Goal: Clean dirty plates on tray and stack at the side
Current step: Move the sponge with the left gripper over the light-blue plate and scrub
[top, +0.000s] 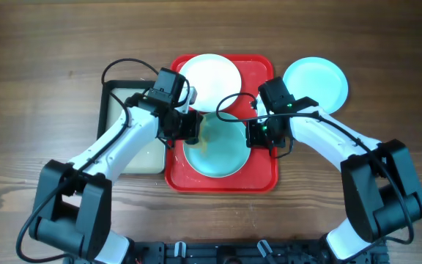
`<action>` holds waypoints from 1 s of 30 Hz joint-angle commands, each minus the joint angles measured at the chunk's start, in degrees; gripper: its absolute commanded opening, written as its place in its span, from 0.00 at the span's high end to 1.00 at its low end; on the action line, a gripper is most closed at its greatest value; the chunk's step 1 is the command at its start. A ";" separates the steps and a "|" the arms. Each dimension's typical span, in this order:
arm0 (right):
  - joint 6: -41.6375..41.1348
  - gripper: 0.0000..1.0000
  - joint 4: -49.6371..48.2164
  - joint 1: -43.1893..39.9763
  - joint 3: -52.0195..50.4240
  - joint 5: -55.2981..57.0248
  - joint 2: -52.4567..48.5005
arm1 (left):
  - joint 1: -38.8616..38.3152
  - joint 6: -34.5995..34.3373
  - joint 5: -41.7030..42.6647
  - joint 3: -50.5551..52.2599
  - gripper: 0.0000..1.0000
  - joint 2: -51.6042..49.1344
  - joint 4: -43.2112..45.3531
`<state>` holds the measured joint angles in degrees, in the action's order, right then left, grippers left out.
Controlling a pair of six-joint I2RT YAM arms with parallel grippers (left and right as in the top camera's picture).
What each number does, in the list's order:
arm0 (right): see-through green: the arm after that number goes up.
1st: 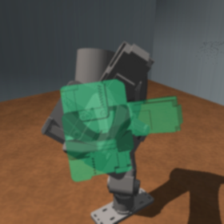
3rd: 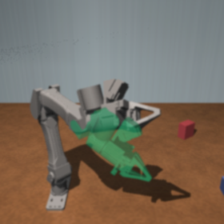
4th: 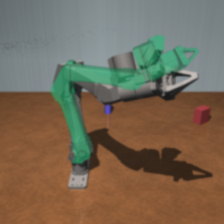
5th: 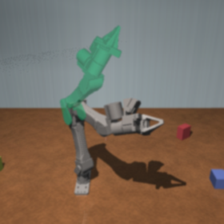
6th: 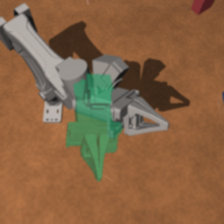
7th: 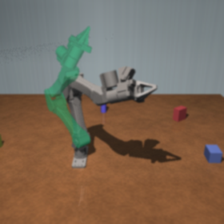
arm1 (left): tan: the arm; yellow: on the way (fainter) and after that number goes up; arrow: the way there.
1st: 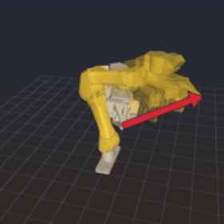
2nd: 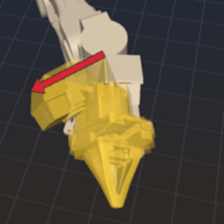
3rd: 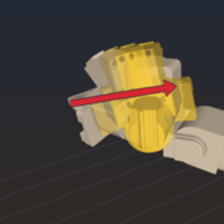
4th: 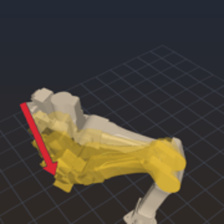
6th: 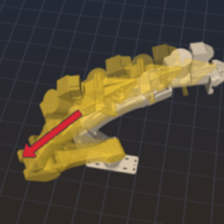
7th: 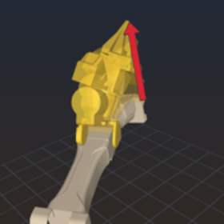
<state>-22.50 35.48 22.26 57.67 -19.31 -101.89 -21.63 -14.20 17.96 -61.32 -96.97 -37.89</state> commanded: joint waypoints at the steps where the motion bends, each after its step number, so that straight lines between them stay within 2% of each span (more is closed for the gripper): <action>1: -1.27 0.96 -0.28 0.09 -0.26 -1.51 0.96 | -1.75 -3.23 -5.86 0.37 0.96 -0.35 0.15; 4: -1.53 0.96 -0.31 0.09 -0.26 -1.51 0.96 | -2.80 -3.28 -6.03 0.37 0.96 -0.37 1.14; 7: -1.51 0.96 -0.26 0.07 -0.26 -1.51 0.96 | -3.39 -7.56 -7.72 0.94 0.96 -1.38 1.99; 14: -1.49 0.96 -0.26 0.09 -0.28 -1.53 0.96 | -3.39 -7.52 -8.61 1.49 0.96 -6.82 2.51; 18: -1.51 0.96 -0.07 0.09 -0.28 -1.57 0.96 | -3.54 -7.52 -3.78 1.49 0.96 -10.34 2.19; 22: -1.64 0.96 -0.07 0.09 -0.28 -2.05 0.96 | -6.67 -9.09 -3.85 1.49 0.92 -13.53 3.17; 24: -1.64 0.96 -0.15 0.09 -0.28 -3.76 0.96 | -9.20 -11.69 -3.87 1.49 0.93 -14.34 3.89; 30: -1.66 0.96 -0.31 0.09 -0.28 -3.89 0.96 | -13.09 -13.22 -1.55 1.49 0.96 -14.36 4.98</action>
<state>-23.35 36.07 21.96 57.45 -19.40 -101.89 -31.97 -25.65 11.35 -62.28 -106.67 -32.71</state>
